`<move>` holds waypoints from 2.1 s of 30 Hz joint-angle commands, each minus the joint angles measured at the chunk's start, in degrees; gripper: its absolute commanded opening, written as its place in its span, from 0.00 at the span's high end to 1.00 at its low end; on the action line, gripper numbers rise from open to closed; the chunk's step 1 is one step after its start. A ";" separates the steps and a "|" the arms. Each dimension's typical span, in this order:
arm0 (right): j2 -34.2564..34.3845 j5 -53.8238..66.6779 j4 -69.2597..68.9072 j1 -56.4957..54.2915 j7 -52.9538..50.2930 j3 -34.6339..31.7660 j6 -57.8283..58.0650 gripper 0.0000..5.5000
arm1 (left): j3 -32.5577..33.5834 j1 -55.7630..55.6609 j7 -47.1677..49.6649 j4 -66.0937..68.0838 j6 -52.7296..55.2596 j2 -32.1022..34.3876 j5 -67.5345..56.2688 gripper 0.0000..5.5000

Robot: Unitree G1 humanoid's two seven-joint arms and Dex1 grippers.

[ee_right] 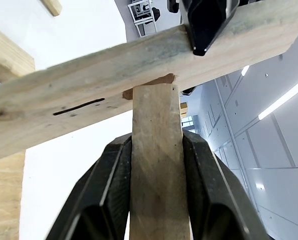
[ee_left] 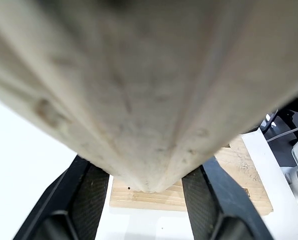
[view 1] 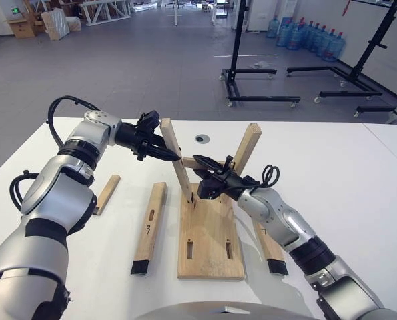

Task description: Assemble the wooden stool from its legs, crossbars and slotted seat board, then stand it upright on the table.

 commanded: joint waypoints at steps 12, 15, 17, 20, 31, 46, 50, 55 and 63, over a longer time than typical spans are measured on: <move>-1.66 3.88 4.87 1.34 7.12 3.76 -3.18 0.69 | -3.18 4.76 -0.06 4.10 -0.92 -1.20 10.73 0.63; -1.94 6.61 4.64 0.92 6.61 2.67 -5.42 0.60 | -3.16 4.58 -0.05 4.30 -1.04 -1.06 10.92 0.63; -2.17 7.25 4.36 0.36 5.64 1.95 -6.55 0.53 | -3.03 4.45 -0.05 4.52 -1.12 -1.01 11.03 0.63; -2.14 7.55 4.47 -0.65 3.78 0.70 -7.51 0.41 | -2.87 4.14 -0.05 4.80 -1.25 -0.97 11.20 0.63; -0.86 20.44 1.49 -2.83 1.71 -6.92 -14.84 0.17 | -3.27 3.94 -0.05 4.89 -1.76 -0.93 11.99 0.63; 12.32 78.65 -14.37 1.24 -9.34 -33.50 20.03 0.17 | -4.34 4.10 -0.06 4.27 -1.75 -0.51 12.34 0.63; 13.45 76.38 -13.79 2.53 -14.23 -35.03 24.01 0.17 | -4.29 4.11 -0.06 4.34 -1.82 -0.29 12.44 0.63; 11.67 66.20 -5.02 0.46 -15.34 -33.00 24.45 0.17 | -4.39 4.10 -0.06 4.52 -2.11 -0.33 12.76 0.63; 12.18 55.59 -1.34 -1.36 -8.65 -24.43 23.08 0.17 | -5.13 3.63 -0.05 3.99 -2.28 -1.06 12.79 0.63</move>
